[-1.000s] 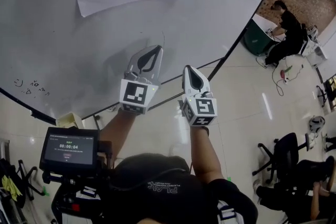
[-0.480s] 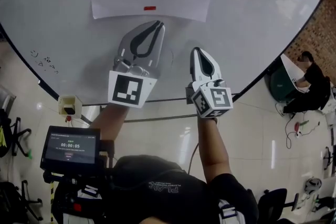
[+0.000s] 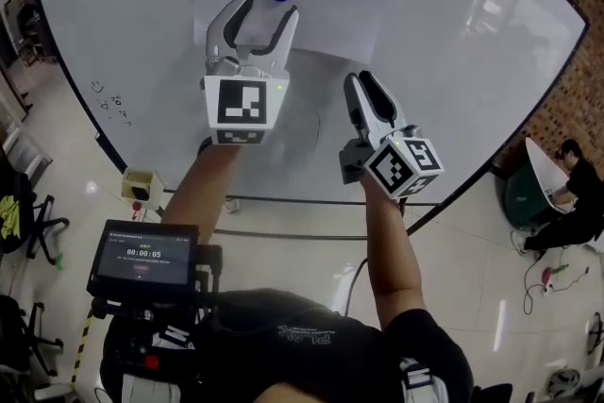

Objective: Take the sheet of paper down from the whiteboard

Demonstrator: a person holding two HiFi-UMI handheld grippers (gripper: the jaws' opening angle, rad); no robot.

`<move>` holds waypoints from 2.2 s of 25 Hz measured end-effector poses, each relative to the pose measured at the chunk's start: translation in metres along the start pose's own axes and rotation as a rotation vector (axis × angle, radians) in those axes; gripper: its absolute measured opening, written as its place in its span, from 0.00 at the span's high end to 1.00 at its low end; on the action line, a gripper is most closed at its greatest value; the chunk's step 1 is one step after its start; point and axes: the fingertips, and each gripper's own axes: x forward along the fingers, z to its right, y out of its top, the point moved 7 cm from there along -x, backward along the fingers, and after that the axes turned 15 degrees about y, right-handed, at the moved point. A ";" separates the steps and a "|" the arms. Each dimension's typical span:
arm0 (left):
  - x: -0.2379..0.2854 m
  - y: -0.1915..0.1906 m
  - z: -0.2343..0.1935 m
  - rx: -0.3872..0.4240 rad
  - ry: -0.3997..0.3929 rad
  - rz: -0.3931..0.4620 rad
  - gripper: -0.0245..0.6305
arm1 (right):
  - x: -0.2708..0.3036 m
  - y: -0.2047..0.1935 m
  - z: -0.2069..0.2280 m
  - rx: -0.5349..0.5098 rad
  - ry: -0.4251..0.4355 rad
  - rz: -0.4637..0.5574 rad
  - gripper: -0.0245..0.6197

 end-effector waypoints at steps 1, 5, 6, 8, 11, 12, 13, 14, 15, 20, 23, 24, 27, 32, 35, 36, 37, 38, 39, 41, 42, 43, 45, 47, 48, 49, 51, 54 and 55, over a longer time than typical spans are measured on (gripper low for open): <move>0.003 -0.001 0.000 0.020 0.001 -0.014 0.63 | 0.002 0.001 0.002 -0.001 -0.007 0.008 0.77; 0.014 -0.003 -0.004 0.032 0.012 -0.017 0.63 | 0.019 0.007 0.007 0.009 -0.020 0.026 0.77; 0.015 -0.003 -0.006 0.027 0.021 -0.018 0.63 | 0.022 0.007 0.007 0.017 -0.016 0.020 0.77; 0.017 -0.005 -0.008 0.016 0.033 -0.026 0.63 | 0.026 0.008 0.005 0.029 -0.004 0.002 0.77; 0.020 -0.006 -0.010 0.014 0.035 -0.035 0.63 | 0.030 0.012 0.006 0.042 0.008 0.010 0.77; 0.021 -0.006 -0.010 0.014 0.036 -0.037 0.63 | 0.031 0.013 0.006 0.051 0.010 0.014 0.76; 0.022 -0.006 -0.010 0.015 0.036 -0.039 0.63 | 0.032 0.013 0.007 0.061 0.012 0.016 0.76; 0.022 -0.006 -0.011 0.016 0.035 -0.043 0.64 | 0.033 0.014 0.007 0.071 0.014 0.016 0.76; 0.023 -0.007 -0.010 0.017 0.032 -0.046 0.64 | 0.034 0.014 0.008 0.080 0.016 0.016 0.76; 0.025 -0.006 -0.010 0.014 0.034 -0.042 0.67 | 0.032 0.015 0.011 0.115 0.010 0.022 0.76; 0.022 -0.004 -0.010 0.014 0.033 -0.036 0.67 | 0.015 0.012 0.015 0.162 -0.023 0.041 0.75; 0.022 -0.004 -0.011 0.014 0.035 -0.033 0.67 | 0.012 0.011 0.016 0.193 -0.019 0.054 0.74; 0.020 -0.001 -0.012 0.022 0.049 -0.021 0.67 | 0.015 0.015 0.013 0.257 0.042 0.086 0.69; 0.018 0.002 -0.014 0.050 0.073 -0.016 0.68 | 0.034 0.023 0.009 0.274 0.103 0.081 0.69; 0.018 0.002 -0.015 0.049 0.078 -0.011 0.72 | 0.045 0.021 0.008 0.278 0.144 0.085 0.79; 0.019 0.002 -0.015 0.050 0.075 -0.007 0.73 | 0.047 0.020 0.009 0.277 0.152 0.092 0.81; 0.019 0.002 -0.014 0.050 0.074 -0.004 0.73 | 0.049 0.020 0.010 0.275 0.153 0.095 0.85; 0.019 0.001 -0.014 0.051 0.073 -0.003 0.74 | 0.049 0.018 0.011 0.270 0.146 0.093 0.87; 0.019 0.001 -0.015 0.051 0.075 -0.003 0.76 | 0.050 0.017 0.012 0.265 0.137 0.091 0.93; 0.019 0.001 -0.015 0.053 0.074 -0.004 0.78 | 0.049 0.016 0.012 0.260 0.132 0.094 0.94; 0.019 0.001 -0.015 0.053 0.071 -0.005 0.78 | 0.048 0.017 0.010 0.253 0.134 0.097 0.94; 0.020 0.000 -0.015 0.051 0.068 -0.006 0.78 | 0.047 0.018 0.009 0.242 0.135 0.099 0.94; 0.020 0.000 -0.014 0.047 0.065 -0.006 0.78 | 0.046 0.019 0.007 0.227 0.137 0.105 0.94; 0.020 -0.001 -0.014 0.046 0.063 -0.003 0.78 | 0.045 0.018 0.007 0.227 0.135 0.110 0.94; 0.021 -0.001 -0.013 0.045 0.061 -0.002 0.78 | 0.045 0.018 0.008 0.227 0.133 0.115 0.94; 0.021 -0.001 -0.013 0.043 0.057 -0.003 0.78 | 0.044 0.017 0.009 0.227 0.130 0.121 0.94; 0.021 -0.002 -0.011 0.036 0.046 -0.004 0.78 | 0.041 0.017 0.010 0.229 0.124 0.129 0.94; 0.017 -0.001 -0.008 0.019 0.036 0.003 0.78 | 0.033 0.018 0.007 0.224 0.119 0.135 0.94; 0.015 -0.001 -0.007 0.010 0.033 0.008 0.78 | 0.030 0.018 0.006 0.222 0.114 0.138 0.94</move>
